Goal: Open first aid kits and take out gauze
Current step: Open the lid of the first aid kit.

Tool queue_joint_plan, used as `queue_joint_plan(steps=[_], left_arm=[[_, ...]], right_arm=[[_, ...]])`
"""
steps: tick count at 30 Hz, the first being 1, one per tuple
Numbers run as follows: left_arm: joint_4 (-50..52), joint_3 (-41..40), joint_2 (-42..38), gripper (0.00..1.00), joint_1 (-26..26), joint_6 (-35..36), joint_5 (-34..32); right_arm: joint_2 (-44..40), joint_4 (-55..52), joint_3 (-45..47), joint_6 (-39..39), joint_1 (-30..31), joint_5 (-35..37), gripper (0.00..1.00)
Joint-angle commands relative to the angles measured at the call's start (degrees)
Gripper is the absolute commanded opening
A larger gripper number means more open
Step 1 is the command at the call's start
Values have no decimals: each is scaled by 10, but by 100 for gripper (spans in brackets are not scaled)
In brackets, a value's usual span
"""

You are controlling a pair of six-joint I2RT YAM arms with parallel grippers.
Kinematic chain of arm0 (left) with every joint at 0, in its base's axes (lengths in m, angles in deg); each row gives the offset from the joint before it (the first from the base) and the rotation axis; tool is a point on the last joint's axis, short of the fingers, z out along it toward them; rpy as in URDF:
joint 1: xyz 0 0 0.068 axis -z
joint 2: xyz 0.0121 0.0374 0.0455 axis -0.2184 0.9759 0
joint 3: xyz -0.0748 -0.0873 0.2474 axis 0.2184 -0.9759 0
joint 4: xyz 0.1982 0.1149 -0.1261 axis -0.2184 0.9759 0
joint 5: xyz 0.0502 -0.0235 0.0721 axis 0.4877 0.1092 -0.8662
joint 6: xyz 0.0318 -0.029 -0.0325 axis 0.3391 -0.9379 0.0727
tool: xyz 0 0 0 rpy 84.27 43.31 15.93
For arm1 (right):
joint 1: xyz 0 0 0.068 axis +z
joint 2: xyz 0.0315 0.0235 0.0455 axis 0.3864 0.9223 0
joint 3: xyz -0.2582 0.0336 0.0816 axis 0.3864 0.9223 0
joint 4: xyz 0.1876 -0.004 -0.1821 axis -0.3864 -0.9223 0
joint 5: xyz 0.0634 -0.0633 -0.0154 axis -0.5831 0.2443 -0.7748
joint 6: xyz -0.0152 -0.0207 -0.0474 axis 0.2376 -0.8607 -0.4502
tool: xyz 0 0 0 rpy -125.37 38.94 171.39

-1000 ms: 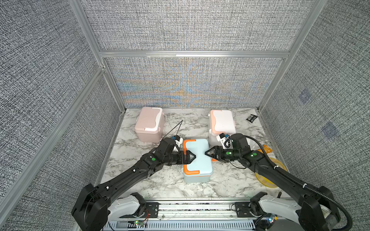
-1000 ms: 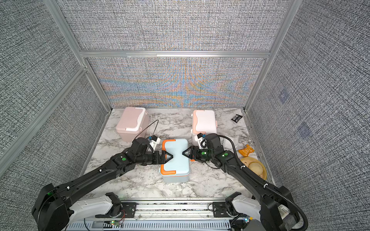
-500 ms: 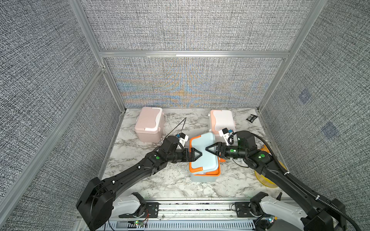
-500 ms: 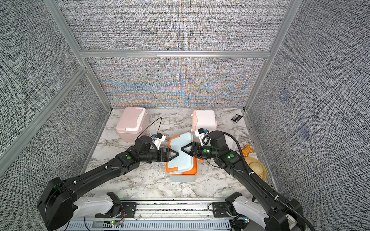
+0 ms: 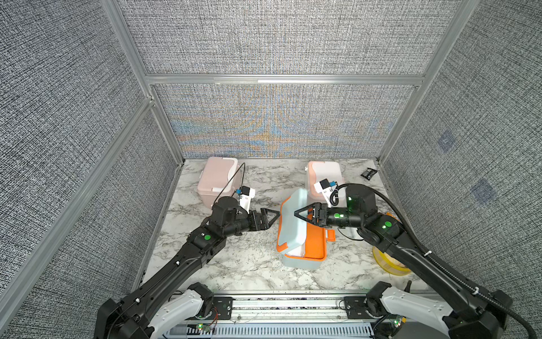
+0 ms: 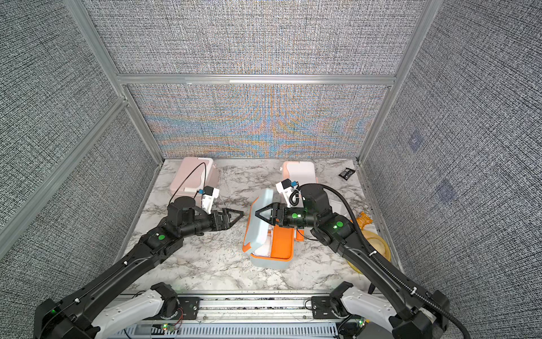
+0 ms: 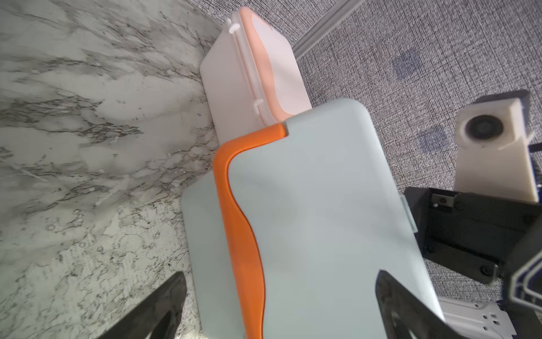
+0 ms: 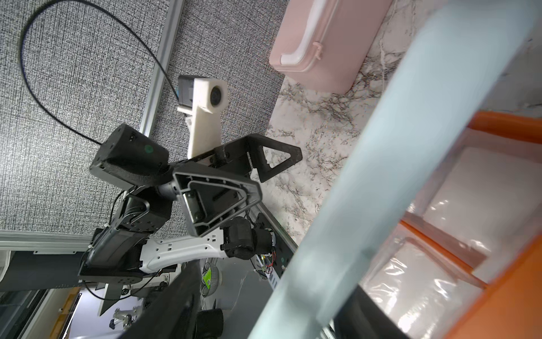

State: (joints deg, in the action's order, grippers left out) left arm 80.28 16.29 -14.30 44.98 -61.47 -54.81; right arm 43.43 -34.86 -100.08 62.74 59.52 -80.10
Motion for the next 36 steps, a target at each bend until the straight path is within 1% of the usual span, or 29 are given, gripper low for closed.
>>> queue_joint_plan(steps=[1, 4, 9, 17, 21, 23, 28, 30, 33, 36], left_arm=[[2, -9, -21, 99, -28, -7, 44], [-6, -14, -31, 99, -52, -16, 70], [8, -15, -44, 99, -82, -17, 75], [46, -2, -70, 99, -130, -2, 79], [64, -1, -81, 100, -149, 5, 82], [73, 1, -87, 99, -155, 10, 83], [126, 22, -106, 99, -158, 39, 66], [161, 40, -113, 99, -157, 58, 51], [201, 64, -123, 99, -157, 81, 29], [210, 76, -127, 99, -158, 84, 43]], right_arm=[[21, 9, -33, -10, 26, 17, 69], [49, -17, -71, -31, 56, 43, 69], [100, -38, -112, -55, 90, 76, 70], [206, 9, -139, -50, 145, 73, 71], [228, 29, -133, -43, 158, 75, 72], [222, 28, -129, -44, 158, 78, 77], [162, -36, -129, -75, 157, 120, 95], [127, -56, -115, -80, 152, 144, 98], [62, -68, -65, -80, 135, 177, 99], [-12, -108, -12, -81, 98, 202, 99]])
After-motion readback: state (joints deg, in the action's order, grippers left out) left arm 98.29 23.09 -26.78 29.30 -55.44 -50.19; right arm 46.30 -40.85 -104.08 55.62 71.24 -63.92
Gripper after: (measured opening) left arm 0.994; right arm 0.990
